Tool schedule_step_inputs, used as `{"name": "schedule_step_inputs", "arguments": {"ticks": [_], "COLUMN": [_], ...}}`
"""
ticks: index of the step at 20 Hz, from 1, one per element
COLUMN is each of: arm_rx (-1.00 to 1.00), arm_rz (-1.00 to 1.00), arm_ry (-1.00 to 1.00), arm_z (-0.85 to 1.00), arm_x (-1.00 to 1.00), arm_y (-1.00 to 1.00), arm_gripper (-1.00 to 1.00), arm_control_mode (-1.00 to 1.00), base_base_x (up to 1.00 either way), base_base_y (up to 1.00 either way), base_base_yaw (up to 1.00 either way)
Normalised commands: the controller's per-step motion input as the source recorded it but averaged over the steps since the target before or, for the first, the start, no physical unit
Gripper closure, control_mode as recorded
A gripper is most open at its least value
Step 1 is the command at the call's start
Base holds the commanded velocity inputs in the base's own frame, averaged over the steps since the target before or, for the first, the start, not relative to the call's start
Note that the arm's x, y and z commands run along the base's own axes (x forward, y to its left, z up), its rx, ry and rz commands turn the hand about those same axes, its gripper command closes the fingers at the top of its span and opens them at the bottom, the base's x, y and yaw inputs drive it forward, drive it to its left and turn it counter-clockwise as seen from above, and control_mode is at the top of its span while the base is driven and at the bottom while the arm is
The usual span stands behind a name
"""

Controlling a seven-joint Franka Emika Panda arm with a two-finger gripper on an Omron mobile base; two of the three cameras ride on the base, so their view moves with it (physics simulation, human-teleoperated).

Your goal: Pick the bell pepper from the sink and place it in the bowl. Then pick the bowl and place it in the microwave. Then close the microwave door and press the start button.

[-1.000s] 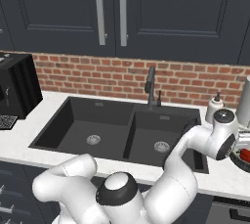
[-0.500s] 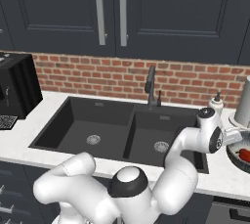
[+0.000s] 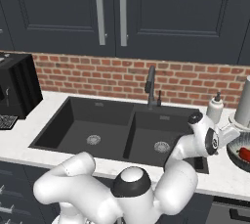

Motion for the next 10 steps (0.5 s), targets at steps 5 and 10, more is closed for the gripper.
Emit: {"name": "schedule_step_inputs", "arguments": {"ticks": [5, 10], "arm_rx": [-0.07, 0.0], "arm_rz": [0.16, 0.11], "arm_ry": [0.08, 0.14], "arm_z": [-0.01, -0.18], "arm_x": [-0.33, -0.41], "arm_y": [-0.49, -0.33], "arm_gripper": [-1.0, 1.0], "arm_control_mode": [-1.0, -1.0], "base_base_x": [0.0, 0.0], "base_base_y": [0.0, 0.0], "base_base_yaw": [0.0, 0.0]}}
